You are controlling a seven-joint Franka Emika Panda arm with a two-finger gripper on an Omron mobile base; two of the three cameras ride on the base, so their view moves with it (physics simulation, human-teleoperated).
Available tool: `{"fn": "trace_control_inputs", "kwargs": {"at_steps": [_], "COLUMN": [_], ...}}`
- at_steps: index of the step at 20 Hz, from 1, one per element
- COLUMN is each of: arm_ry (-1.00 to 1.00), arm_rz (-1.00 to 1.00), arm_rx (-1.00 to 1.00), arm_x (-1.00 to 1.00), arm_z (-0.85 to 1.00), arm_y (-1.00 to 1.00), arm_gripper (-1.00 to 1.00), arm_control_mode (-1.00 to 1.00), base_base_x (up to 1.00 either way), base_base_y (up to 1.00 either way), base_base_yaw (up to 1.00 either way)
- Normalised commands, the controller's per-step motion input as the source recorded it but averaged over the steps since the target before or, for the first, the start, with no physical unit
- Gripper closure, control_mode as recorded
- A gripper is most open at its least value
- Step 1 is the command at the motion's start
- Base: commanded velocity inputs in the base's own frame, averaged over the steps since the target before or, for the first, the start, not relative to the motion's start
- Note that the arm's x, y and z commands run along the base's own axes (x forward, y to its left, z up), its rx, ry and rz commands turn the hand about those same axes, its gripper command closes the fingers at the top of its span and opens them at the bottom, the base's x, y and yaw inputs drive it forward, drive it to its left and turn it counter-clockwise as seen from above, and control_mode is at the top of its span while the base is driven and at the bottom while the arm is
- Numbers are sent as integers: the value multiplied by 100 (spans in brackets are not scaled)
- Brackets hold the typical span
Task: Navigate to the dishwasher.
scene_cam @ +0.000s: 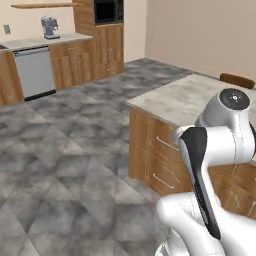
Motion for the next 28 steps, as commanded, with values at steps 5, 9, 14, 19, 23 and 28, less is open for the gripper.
{"fn": "trace_control_inputs", "kwargs": {"at_steps": [5,9,14,19,23,28], "arm_ry": [0,0,0,0,0,0], "arm_rz": [0,0,0,0,0,0], "arm_rx": [0,0,0,0,0,0], "arm_x": [0,0,0,0,0,0], "arm_z": [0,0,0,0,0,0], "arm_y": [0,0,0,0,0,0], "arm_gripper": [-100,-100,-100,-100,-100,-100], "arm_control_mode": [100,100,100,100,100,100], "base_base_x": [62,100,100,100,100,100], "base_base_y": [-14,0,-21,-53,-43,30], "base_base_yaw": [75,51,30,18,13,3]}}
